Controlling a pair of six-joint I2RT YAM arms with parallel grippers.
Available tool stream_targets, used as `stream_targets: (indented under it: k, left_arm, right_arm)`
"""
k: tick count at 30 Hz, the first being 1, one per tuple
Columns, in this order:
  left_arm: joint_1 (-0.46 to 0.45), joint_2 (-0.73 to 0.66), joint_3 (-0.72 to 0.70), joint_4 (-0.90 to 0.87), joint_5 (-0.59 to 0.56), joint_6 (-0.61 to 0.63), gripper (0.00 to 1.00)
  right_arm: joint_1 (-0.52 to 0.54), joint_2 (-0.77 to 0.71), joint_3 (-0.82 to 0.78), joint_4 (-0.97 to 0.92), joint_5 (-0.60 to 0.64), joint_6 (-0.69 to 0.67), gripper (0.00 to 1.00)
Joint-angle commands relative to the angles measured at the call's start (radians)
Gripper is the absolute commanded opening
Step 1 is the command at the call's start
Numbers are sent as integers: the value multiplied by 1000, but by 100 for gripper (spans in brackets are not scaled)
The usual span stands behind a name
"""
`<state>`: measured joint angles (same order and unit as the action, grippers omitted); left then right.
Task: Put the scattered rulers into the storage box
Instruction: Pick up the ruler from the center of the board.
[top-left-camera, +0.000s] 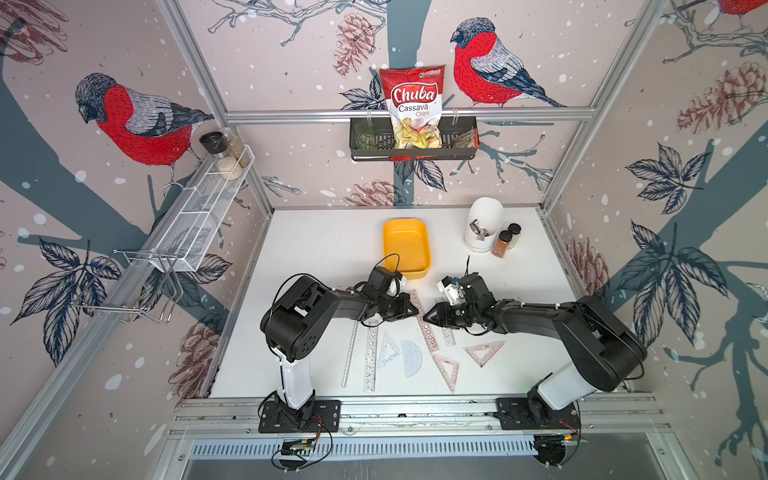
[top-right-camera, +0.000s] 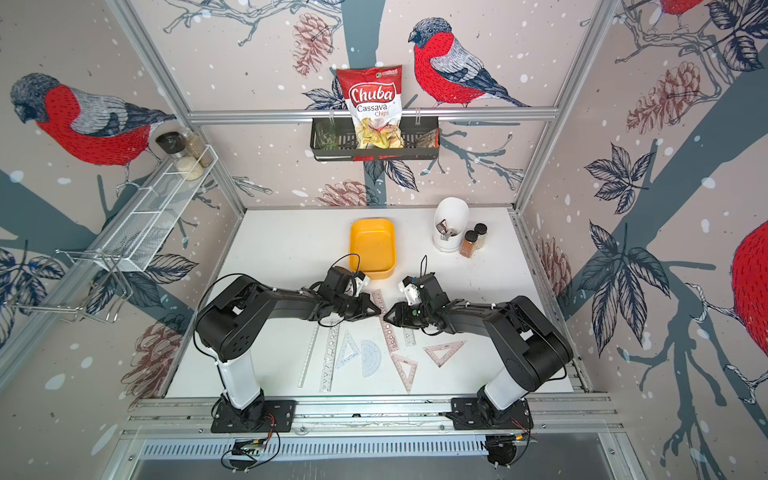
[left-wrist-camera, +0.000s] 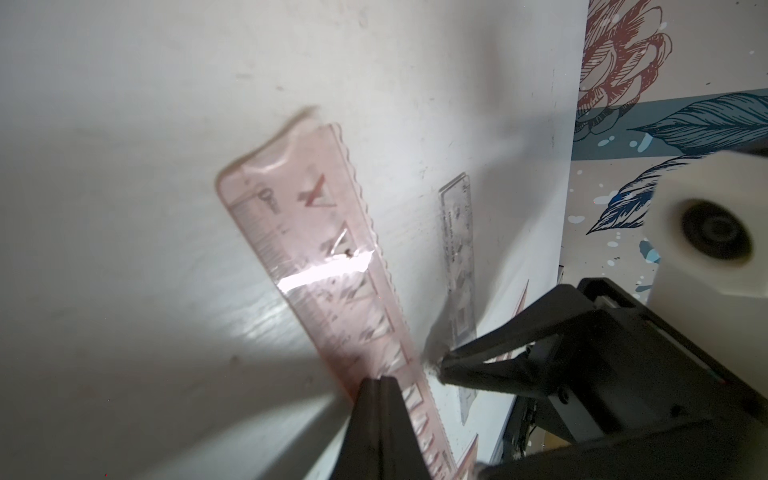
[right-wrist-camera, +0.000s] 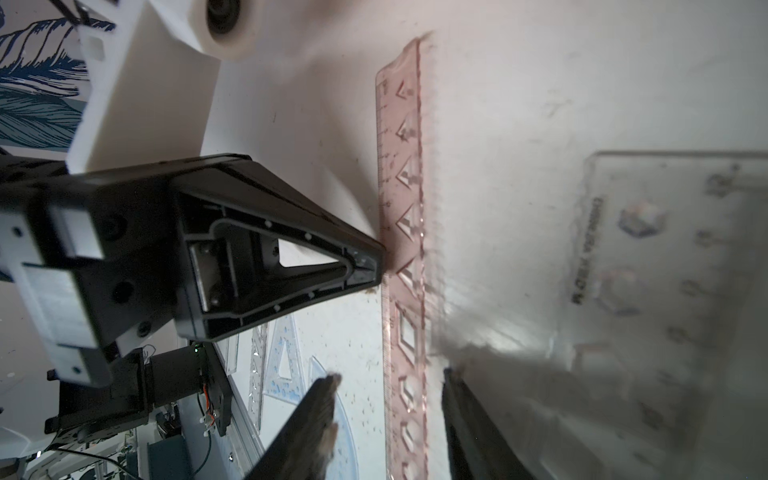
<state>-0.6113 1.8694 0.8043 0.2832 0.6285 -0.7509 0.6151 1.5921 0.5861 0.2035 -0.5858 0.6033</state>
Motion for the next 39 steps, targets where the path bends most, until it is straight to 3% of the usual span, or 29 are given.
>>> stream_targets:
  k: [1,11,24,39]
  left_arm:
    - [2,14,-13,-100,-58,11,0]
    - [2,25,-35,-73,-47,3,0]
    - [2,22,-59,-43,-41,-5,0]
    - [3,22,-80,-18,-27,-7,0]
  right_arm:
    - [3,16,4,9,-33,23,48]
    - [2,66,9,53,-68,75,41]
    - [-9,95,23,81,-64,113,15]
    - [-17,111,-5,259,-95,282,5]
